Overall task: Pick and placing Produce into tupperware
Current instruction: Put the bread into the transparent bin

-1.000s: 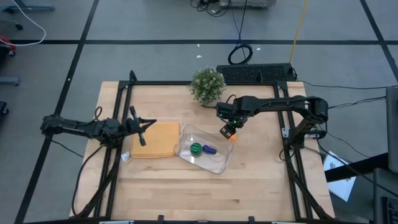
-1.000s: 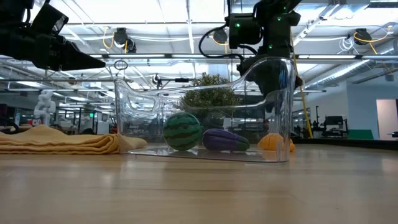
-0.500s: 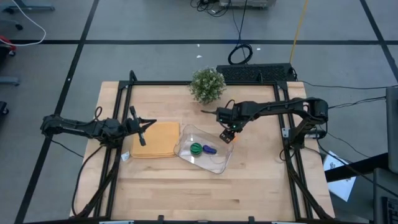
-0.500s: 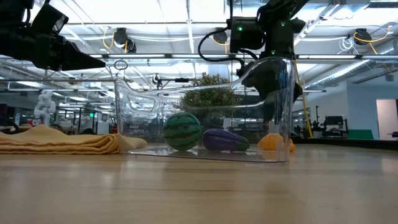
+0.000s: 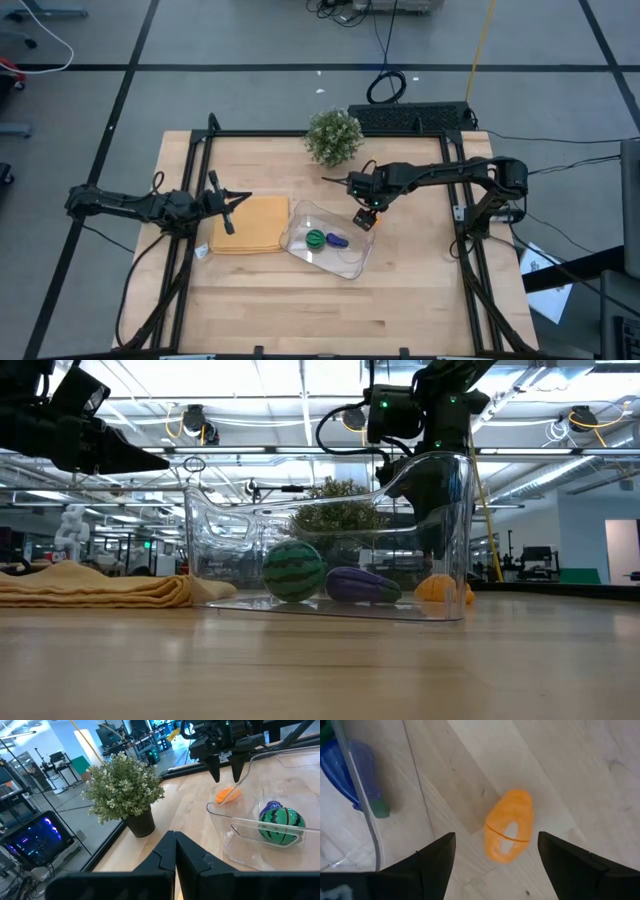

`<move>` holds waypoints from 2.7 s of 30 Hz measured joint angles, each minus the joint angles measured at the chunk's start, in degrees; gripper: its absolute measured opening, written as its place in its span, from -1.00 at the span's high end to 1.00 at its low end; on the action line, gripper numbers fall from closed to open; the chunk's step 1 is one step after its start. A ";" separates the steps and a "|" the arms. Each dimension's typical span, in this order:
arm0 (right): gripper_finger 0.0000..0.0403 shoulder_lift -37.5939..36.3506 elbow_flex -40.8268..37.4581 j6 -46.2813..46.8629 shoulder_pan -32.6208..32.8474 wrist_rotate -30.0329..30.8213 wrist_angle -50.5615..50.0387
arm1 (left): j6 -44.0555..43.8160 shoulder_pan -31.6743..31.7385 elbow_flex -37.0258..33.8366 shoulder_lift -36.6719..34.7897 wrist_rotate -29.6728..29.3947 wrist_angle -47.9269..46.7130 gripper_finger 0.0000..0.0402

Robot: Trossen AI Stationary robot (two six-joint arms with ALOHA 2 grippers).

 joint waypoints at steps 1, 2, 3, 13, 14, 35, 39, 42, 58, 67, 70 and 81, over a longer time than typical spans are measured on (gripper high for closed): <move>-0.36 0.00 0.00 0.00 0.00 0.01 0.00 | 0.01 0.01 0.00 -0.01 -0.02 0.00 0.98; -0.36 0.00 0.00 0.02 0.00 0.01 -0.02 | 0.04 0.00 0.00 0.00 -0.02 0.00 0.98; -0.36 0.00 0.00 0.02 -0.02 0.01 -0.03 | 0.05 0.00 0.00 -0.01 -0.02 0.00 0.98; -0.36 0.00 0.00 1.69 -0.04 2.83 -0.47 | 0.04 0.00 0.00 -0.01 -0.02 0.00 0.98; -0.36 0.00 0.00 1.45 -0.04 2.83 -0.47 | 0.04 0.02 0.00 0.00 -0.02 0.00 0.98; -0.36 -0.02 -6.71 1.25 -0.61 1.01 7.21 | 0.23 0.00 0.00 -0.01 -0.02 0.00 0.98; -0.36 -0.02 -6.85 0.63 -0.86 1.01 8.48 | 0.23 0.01 0.00 0.02 -0.02 0.02 0.98; -0.36 -0.03 -7.46 0.72 -1.21 0.78 8.96 | 0.21 0.00 0.00 -0.01 -0.02 0.02 0.98; -0.36 -0.13 -10.27 2.38 -1.70 -0.89 11.47 | 0.28 0.01 0.00 0.00 -0.02 0.00 0.98; -0.36 -0.02 -10.40 0.20 -2.32 -2.38 14.42 | 0.32 0.02 0.00 -0.01 -0.02 -0.04 0.98; -0.36 0.11 -10.45 2.28 -2.38 -2.82 16.73 | 0.32 0.02 0.00 -0.01 -0.02 -0.04 0.98; -0.36 0.15 -10.49 9.27 -2.40 -3.03 16.07 | 0.37 0.01 0.00 0.00 -0.02 -0.10 0.98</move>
